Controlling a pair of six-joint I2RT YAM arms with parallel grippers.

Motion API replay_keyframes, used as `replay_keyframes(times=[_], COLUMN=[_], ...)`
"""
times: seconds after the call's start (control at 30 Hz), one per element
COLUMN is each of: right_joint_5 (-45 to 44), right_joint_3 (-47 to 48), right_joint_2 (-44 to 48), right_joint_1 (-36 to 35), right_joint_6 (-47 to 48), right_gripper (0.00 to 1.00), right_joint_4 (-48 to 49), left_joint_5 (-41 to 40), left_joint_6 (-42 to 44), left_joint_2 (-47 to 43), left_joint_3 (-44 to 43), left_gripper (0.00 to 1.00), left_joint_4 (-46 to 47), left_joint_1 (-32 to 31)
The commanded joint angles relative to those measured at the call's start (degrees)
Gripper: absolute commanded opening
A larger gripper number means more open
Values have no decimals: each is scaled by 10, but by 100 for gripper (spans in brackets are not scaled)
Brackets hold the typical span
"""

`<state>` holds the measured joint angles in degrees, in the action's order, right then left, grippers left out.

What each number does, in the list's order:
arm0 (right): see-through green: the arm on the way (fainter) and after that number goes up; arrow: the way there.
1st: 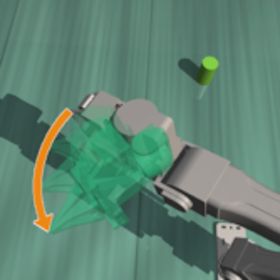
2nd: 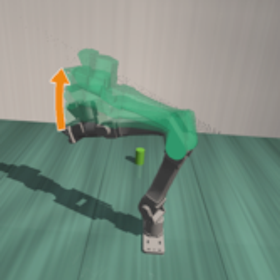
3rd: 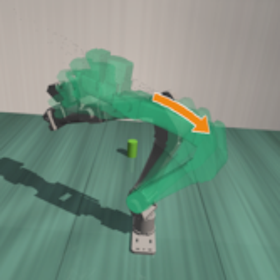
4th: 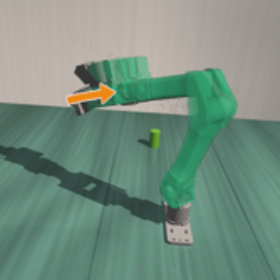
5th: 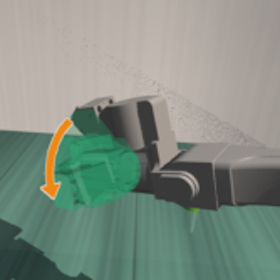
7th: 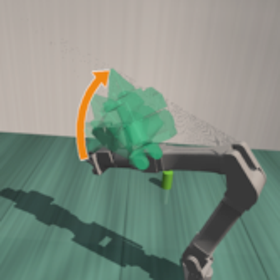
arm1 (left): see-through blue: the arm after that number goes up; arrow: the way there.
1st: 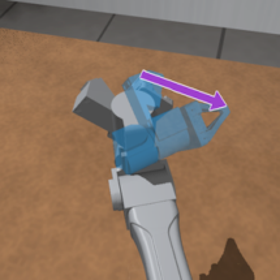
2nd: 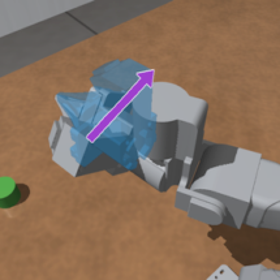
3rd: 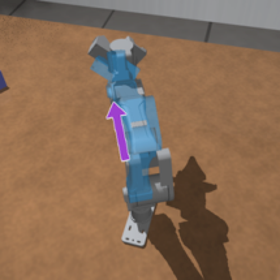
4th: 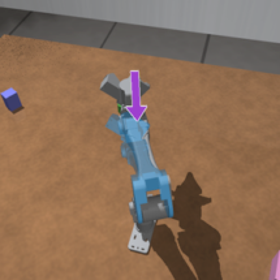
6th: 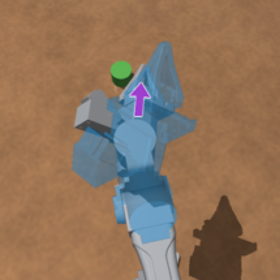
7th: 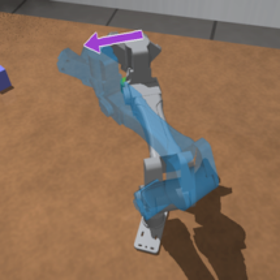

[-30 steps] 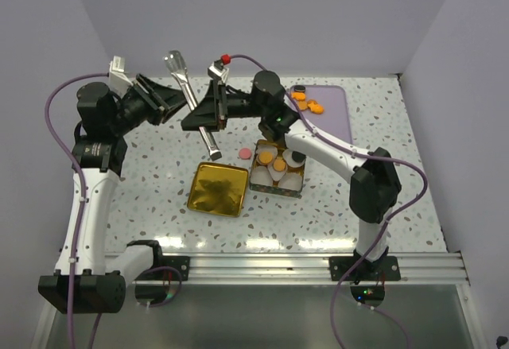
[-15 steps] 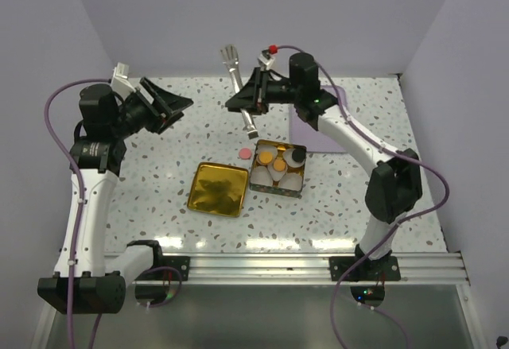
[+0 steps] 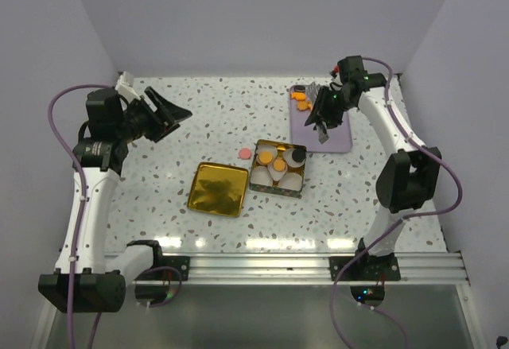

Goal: Pack the cookies

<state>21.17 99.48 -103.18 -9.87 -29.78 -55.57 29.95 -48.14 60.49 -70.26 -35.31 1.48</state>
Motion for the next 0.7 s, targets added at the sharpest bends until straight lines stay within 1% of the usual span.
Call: replay_keyframes(times=[0.0, 0.03, 0.13, 0.17, 0.27, 0.47, 0.67], right_joint_5=[-82, -92, -112, -126, -132, -151, -167], right_joint_3=[48, 56, 102, 110, 131, 152, 157], right_joint_2=[-42, -66, -111, -120, -144, -164, -174], right_joint_1=[-1, 0, 1, 1, 3, 3, 5], right_joint_6=[62, 67, 82, 84, 89, 90, 97], right_gripper=[38, 40, 41, 41, 42, 43, 46], right_joint_4=[-104, -111, -147, -155, -162, -173, -182], left_joint_5=[5, 5, 14, 17, 19, 27, 27], left_joint_6=[34, 38, 48, 53, 63, 74, 89], left_joint_2=[19, 32, 55, 59, 68, 81, 83], left_joint_3=[-7, -9, -22, -29, -30, -22, -21], left_gripper=[68, 68, 67, 67, 67, 66, 65], left_joint_4=[8, 9, 8, 9, 8, 8, -1], left_joint_1=[1, 1, 1, 1, 2, 5, 10])
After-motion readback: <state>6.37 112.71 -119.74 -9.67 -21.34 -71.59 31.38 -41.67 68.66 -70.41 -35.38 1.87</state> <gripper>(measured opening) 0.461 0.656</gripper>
